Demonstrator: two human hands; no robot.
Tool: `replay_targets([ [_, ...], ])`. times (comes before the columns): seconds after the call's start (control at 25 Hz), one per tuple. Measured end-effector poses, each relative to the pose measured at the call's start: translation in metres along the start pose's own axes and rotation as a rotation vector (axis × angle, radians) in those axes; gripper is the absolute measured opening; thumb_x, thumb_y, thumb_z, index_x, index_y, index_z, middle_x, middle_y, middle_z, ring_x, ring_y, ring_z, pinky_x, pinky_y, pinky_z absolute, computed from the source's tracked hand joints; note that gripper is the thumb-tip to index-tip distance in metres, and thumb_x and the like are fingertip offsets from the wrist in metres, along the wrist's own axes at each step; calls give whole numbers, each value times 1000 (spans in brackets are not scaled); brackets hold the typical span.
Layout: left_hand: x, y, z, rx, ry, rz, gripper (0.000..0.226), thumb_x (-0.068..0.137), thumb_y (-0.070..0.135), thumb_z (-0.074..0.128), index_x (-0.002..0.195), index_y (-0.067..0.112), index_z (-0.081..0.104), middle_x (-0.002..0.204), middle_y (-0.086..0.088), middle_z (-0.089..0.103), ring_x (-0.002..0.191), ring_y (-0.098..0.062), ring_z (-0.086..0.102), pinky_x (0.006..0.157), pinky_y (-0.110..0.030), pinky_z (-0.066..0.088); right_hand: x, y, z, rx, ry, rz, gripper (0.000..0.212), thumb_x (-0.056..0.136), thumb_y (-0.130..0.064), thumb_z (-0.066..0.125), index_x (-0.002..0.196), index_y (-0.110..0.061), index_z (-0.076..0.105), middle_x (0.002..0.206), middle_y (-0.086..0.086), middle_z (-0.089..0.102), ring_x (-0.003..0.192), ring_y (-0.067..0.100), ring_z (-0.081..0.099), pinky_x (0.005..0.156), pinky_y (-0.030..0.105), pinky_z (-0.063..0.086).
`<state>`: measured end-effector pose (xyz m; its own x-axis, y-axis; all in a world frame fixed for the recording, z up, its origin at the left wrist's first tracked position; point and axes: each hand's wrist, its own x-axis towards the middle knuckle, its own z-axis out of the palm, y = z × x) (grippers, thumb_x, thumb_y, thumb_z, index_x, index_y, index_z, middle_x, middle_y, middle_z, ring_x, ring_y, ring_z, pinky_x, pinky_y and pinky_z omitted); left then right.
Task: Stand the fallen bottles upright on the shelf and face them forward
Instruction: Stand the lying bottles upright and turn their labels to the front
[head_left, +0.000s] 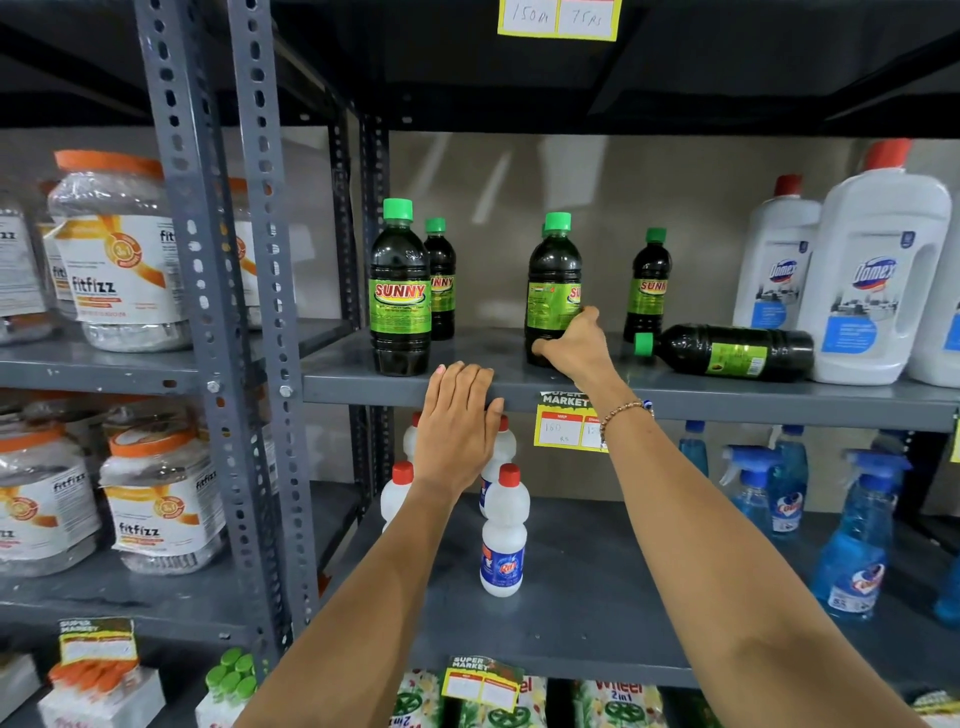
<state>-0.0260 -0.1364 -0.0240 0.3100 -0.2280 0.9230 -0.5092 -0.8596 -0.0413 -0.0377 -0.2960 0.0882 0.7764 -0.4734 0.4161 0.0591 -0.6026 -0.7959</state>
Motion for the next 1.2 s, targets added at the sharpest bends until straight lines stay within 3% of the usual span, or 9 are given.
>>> replay_targets([
  [0.16, 0, 1, -2, 2, -2, 3, 37, 98, 33, 36, 121, 9, 53, 118, -9, 61, 115, -28, 55, 114, -37, 19, 0, 0, 0, -74, 34, -15, 89, 66, -29, 84, 132, -1, 32, 135, 17, 42, 128, 33, 41, 105, 43, 39],
  [0.32, 0, 1, -4, -6, -16, 7, 39, 99, 35, 33, 121, 11, 53, 120, -7, 61, 116, -26, 55, 115, -36, 22, 0, 3, -3, 65, -29, 22, 72, 64, -16, 82, 123, -4, 42, 122, 15, 56, 115, 30, 55, 90, 36, 49],
  [0.48, -1, 0, -5, -3, -47, 2, 46, 101, 39, 21, 124, 13, 51, 123, -6, 60, 119, -25, 53, 114, -36, 22, 0, 5, -2, -23, 32, 4, 88, 58, -29, 89, 127, -3, 40, 129, 15, 49, 121, 33, 50, 102, 48, 44],
  [0.64, -2, 0, -4, -25, -51, -1, 45, 100, 39, 23, 124, 13, 51, 123, -6, 59, 120, -25, 52, 115, -37, 23, -3, 4, -8, 104, -82, 27, 67, 70, -12, 80, 123, -4, 40, 124, 15, 56, 106, 25, 54, 84, 32, 44],
  [0.88, 1, 6, -5, -87, 12, -53, 38, 99, 33, 31, 117, 10, 55, 119, -8, 60, 117, -27, 53, 115, -36, 20, -3, 5, -9, 134, -108, 10, 77, 66, -19, 86, 125, -8, 37, 129, 11, 54, 120, 28, 53, 97, 37, 43],
  [1.04, 28, 27, -21, -366, 85, -224, 34, 99, 30, 37, 117, 9, 56, 126, -6, 57, 121, -21, 49, 107, -29, 30, 2, 14, -23, 378, -152, 78, 80, 75, -7, 78, 141, -1, 33, 138, 13, 52, 129, 27, 48, 102, 33, 37],
  [1.12, 63, 32, -30, -517, 25, -283, 35, 98, 26, 44, 126, 6, 50, 133, -8, 52, 127, -20, 43, 105, -23, 30, 10, 23, -32, 483, -117, 119, 71, 81, -5, 73, 142, 1, 36, 142, 15, 50, 131, 27, 47, 101, 32, 37],
  [1.2, 103, 27, -29, -599, -229, -391, 47, 96, 24, 50, 136, 2, 40, 137, -13, 48, 128, -25, 43, 101, -26, 33, 16, 28, -38, 499, -146, 136, 62, 83, -6, 71, 138, 1, 43, 139, 15, 53, 128, 27, 50, 99, 32, 38],
])
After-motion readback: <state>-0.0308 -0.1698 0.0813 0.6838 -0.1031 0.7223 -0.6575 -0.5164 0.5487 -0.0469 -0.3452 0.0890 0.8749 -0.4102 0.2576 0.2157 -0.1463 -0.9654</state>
